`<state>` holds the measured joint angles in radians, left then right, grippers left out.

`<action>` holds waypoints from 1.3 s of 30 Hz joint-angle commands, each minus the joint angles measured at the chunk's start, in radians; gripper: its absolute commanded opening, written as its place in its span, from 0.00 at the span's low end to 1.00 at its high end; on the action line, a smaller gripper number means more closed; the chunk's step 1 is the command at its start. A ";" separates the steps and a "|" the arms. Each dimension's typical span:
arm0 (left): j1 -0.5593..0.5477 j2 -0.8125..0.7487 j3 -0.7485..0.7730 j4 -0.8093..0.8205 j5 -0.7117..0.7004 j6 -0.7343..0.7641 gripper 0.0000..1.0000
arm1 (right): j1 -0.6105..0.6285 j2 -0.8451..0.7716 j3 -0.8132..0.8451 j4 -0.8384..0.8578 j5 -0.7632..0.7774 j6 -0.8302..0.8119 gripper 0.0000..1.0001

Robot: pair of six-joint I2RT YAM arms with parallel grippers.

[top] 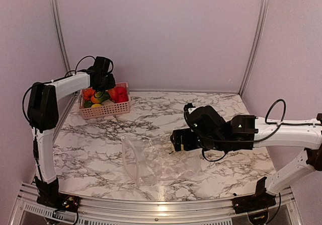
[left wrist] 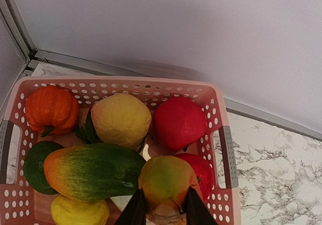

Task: Open the zip-top bag and remove the fake food
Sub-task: Place the fake fruit in the bin.

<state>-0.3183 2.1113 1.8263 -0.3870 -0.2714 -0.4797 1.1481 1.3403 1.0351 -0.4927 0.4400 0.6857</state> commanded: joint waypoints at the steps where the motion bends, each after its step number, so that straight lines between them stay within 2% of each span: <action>1: 0.008 0.021 0.053 -0.071 -0.012 0.062 0.26 | 0.007 -0.014 -0.003 -0.031 0.023 0.026 0.99; 15: 0.019 0.110 0.148 -0.162 0.026 0.109 0.29 | 0.007 -0.015 -0.002 -0.043 0.026 0.032 0.99; 19: 0.019 0.129 0.188 -0.185 0.031 0.116 0.38 | 0.007 -0.019 -0.002 -0.049 0.026 0.032 0.99; 25: 0.019 0.098 0.228 -0.192 0.039 0.118 0.69 | 0.007 -0.022 -0.003 -0.052 0.029 0.033 0.99; 29: 0.020 0.056 0.232 -0.191 0.052 0.118 0.84 | 0.008 -0.018 -0.005 -0.053 0.027 0.035 0.99; 34: 0.018 -0.028 0.170 -0.166 0.103 0.092 0.87 | 0.006 -0.018 -0.010 -0.053 0.035 0.034 0.99; 39: 0.013 -0.173 -0.064 -0.057 0.187 0.026 0.87 | -0.003 -0.020 -0.013 -0.050 0.042 0.025 0.99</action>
<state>-0.3046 2.0678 1.9091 -0.5259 -0.1638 -0.4011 1.1481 1.3403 1.0237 -0.5339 0.4576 0.7063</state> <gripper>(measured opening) 0.871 0.987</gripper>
